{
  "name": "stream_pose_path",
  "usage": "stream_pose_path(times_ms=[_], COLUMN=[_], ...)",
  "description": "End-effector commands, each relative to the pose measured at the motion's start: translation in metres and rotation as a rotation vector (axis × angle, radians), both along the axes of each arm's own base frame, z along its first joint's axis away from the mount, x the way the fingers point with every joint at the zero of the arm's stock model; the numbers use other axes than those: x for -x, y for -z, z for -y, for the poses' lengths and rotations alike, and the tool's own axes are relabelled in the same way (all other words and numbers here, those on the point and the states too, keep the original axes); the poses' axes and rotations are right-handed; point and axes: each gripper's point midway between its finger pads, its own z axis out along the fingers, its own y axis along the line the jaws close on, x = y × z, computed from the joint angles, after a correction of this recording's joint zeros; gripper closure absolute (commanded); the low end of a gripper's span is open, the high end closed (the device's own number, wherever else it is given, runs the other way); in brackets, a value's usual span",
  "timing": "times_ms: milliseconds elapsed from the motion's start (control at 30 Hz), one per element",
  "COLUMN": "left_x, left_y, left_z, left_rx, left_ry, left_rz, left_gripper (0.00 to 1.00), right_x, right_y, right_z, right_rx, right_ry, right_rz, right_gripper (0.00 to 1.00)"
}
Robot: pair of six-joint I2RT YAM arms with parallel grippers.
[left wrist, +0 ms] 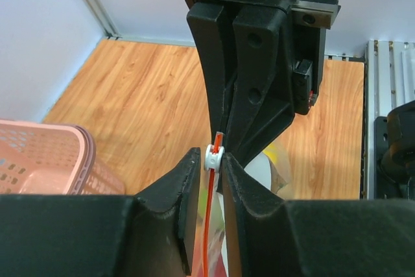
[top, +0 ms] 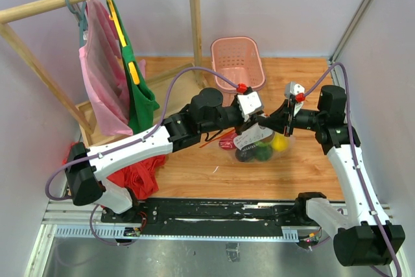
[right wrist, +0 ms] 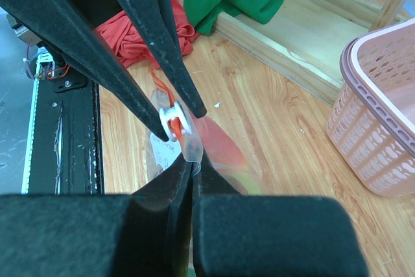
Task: Open the zip-top bag and remove the fake food
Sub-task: Unzip the zipper food storage bag at the center of the board.
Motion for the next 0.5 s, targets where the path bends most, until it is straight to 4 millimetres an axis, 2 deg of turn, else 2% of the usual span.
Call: stream_pose_path(times_ms=[0,67,167,467], left_x=[0.007,0.008,0.010,0.012], left_y=[-0.014,-0.014,-0.012,0.008], left_z=[0.008,0.008,0.007,-0.012], left_rx=[0.041,0.044,0.035,-0.010], left_ry=[0.039,0.044,0.054,0.010], left_rz=[0.012,0.011,0.006,-0.019], left_gripper=[0.79,0.90,0.97,1.00], right_x=[0.006,0.007,0.008,0.010], right_y=[-0.015,-0.015,-0.016,-0.026], right_z=[-0.005,-0.005,-0.005,-0.005], right_rx=[-0.003,-0.003,-0.005,-0.013], right_ry=[-0.033,-0.033,-0.038,-0.042], right_rz=[0.068,0.069,0.075,0.106], right_gripper=[0.99,0.99,0.99,0.99])
